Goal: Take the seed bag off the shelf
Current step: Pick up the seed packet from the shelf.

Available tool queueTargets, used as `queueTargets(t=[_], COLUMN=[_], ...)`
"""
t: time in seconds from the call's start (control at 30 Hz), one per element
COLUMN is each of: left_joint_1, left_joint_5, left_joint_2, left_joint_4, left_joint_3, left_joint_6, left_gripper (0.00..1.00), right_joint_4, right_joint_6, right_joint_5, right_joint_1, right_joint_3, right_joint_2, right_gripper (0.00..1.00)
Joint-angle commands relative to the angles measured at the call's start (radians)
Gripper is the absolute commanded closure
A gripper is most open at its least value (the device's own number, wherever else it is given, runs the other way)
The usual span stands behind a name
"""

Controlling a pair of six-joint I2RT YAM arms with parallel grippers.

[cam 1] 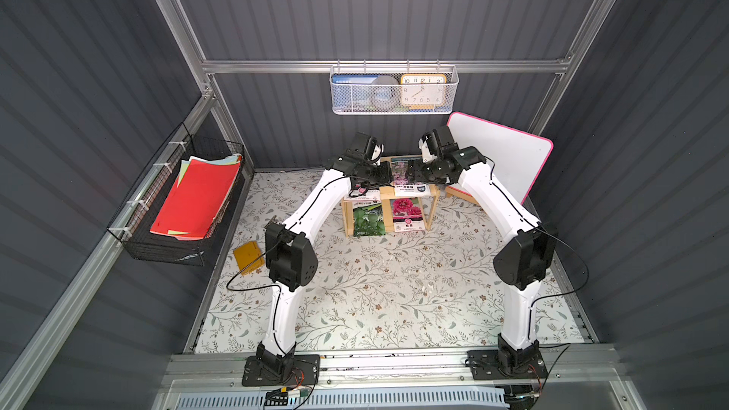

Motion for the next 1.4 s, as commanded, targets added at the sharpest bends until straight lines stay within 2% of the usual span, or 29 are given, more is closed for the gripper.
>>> queueTargets(t=[0.0,0.37,0.67,0.87,1.17,1.37], left_joint_1=[-0.004,-0.004,-0.005,-0.004,-0.005,-0.004], left_joint_5=[-0.013,-0.014,-0.016,-0.017,-0.019,-0.016], left_joint_2=[0.02,0.017,0.014,0.014,0.015,0.009], left_joint_4=[-0.033,-0.027,-0.026,-0.027,-0.035,-0.04], left_joint_3=[-0.032,-0.053,-0.062,-0.065,-0.062,-0.063], left_joint_6=[0.028,0.036,0.044,0.047,0.048,0.051], left_gripper=[0.87,0.87,0.87,0.87,0.87,0.87], right_joint_4=[-0.016,0.011,0.054,0.068,0.066,0.065], right_joint_6=[0.016,0.044,0.077,0.084,0.077,0.073], right_joint_5=[-0.032,-0.065,-0.108,-0.124,-0.126,-0.127], right_joint_1=[0.001,0.0,-0.018,-0.028,-0.034,-0.037], right_joint_3=[0.011,-0.012,-0.061,-0.08,-0.096,-0.1], right_joint_2=[0.04,0.036,0.013,0.002,-0.015,-0.023], right_gripper=[0.25,0.26,0.32,0.42,0.64,0.71])
